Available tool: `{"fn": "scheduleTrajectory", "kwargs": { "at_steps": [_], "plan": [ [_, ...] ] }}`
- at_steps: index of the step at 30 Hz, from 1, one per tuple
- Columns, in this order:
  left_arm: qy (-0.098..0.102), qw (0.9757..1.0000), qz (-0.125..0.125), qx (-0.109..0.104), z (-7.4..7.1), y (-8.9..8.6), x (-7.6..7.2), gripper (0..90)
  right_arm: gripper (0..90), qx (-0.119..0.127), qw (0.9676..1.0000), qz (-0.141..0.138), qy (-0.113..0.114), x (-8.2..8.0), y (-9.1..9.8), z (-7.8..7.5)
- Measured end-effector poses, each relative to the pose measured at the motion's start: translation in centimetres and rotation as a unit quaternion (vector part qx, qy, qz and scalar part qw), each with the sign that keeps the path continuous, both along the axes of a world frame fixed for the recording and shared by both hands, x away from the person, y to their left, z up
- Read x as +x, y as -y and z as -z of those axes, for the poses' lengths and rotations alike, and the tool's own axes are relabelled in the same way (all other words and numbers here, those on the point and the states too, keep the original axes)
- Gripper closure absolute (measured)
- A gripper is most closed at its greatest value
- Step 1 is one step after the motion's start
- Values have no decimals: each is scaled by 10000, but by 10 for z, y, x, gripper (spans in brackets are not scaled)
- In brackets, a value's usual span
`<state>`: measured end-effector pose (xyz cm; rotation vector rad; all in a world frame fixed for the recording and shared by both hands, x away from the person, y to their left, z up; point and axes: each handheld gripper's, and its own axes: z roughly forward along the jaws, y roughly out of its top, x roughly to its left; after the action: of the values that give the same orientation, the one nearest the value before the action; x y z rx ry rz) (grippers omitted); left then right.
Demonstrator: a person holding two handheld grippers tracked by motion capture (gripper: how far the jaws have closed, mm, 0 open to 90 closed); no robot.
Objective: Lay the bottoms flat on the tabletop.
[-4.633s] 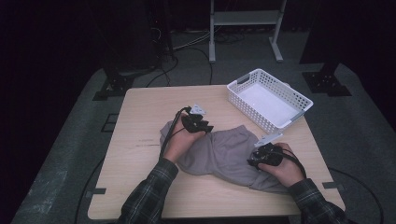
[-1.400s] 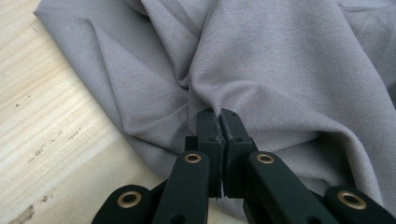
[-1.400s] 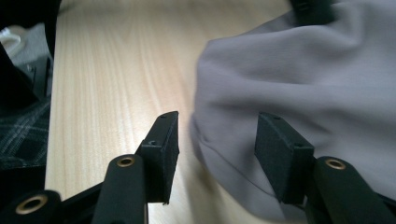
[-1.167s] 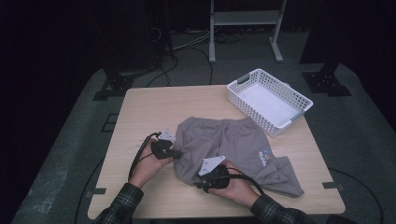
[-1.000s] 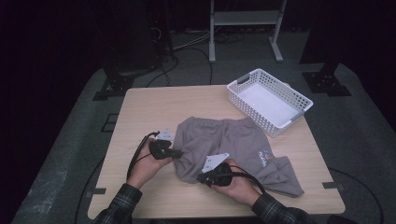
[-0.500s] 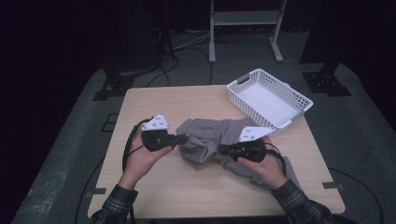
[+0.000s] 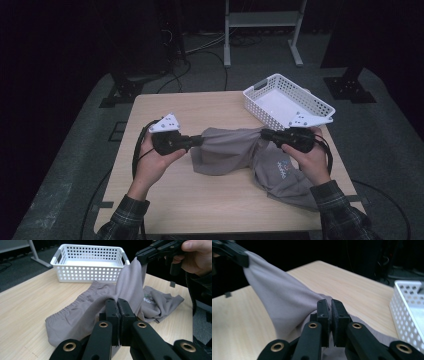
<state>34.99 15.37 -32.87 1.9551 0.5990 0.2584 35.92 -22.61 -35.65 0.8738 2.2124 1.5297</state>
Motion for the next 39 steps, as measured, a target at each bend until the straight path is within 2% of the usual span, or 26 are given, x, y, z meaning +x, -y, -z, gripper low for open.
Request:
{"fn": "scheduleTrajectory", "kwargs": {
  "at_steps": [5, 7, 11, 14, 19, 22, 25, 26, 27, 29, 31, 33, 34, 37, 39],
  "plan": [
    [-164, 9997, -193, 28, 20, 1, 22, 884, 854, -287, 9991, 210, -227, 17, -4, 18],
    [-249, 9993, -275, 39, 30, 2, 32, 882, 854, -509, 9980, 268, -246, 23, -7, 25],
    [-380, 9982, -439, 148, 51, 5, 50, 882, 853, -788, 9954, 394, -365, 35, -13, 41],
    [-456, 9968, -576, 321, 66, 8, 63, 880, 853, -971, 9931, 450, -485, 44, -18, 53],
    [-594, 9940, -759, 522, 88, 12, 79, 875, 852, -1362, 9867, 522, -712, 57, -24, 76],
    [-642, 9911, -896, 744, 102, 14, 88, 873, 851, -1612, 9818, 563, -834, 64, -27, 91],
    [-657, 9863, -1074, 1064, 112, 13, 93, 875, 851, -1859, 9763, 614, -917, 67, -28, 104],
    [-683, 9861, -1093, 1050, 114, 12, 94, 873, 851, -1923, 9745, 610, -978, 69, -28, 109],
    [-724, 9855, -1115, 1052, 117, 11, 94, 867, 851, -1934, 9742, 608, -989, 69, -27, 111],
    [-752, 9852, -1139, 1038, 117, 9, 94, 835, 814, -1934, 9742, 613, -992, 69, -28, 112],
    [-761, 9864, -1085, 975, 114, 5, 90, 772, 715, -1877, 9758, 627, -934, 68, -28, 107],
    [-741, 9860, -1050, 1067, 109, 2, 85, 708, 642, -1693, 9798, 673, -829, 65, -24, 96],
    [-654, 9869, -1059, 1029, 107, -1, 81, 685, 618, -1551, 9824, 691, -771, 61, -20, 88],
    [-601, 9883, -981, 999, 101, -7, 68, 634, 574, -1337, 9866, 660, -657, 50, -15, 73],
    [-579, 9887, -891, 1061, 100, -9, 57, 617, 567, -1261, 9890, 497, -588, 40, -15, 66]
  ]
}}
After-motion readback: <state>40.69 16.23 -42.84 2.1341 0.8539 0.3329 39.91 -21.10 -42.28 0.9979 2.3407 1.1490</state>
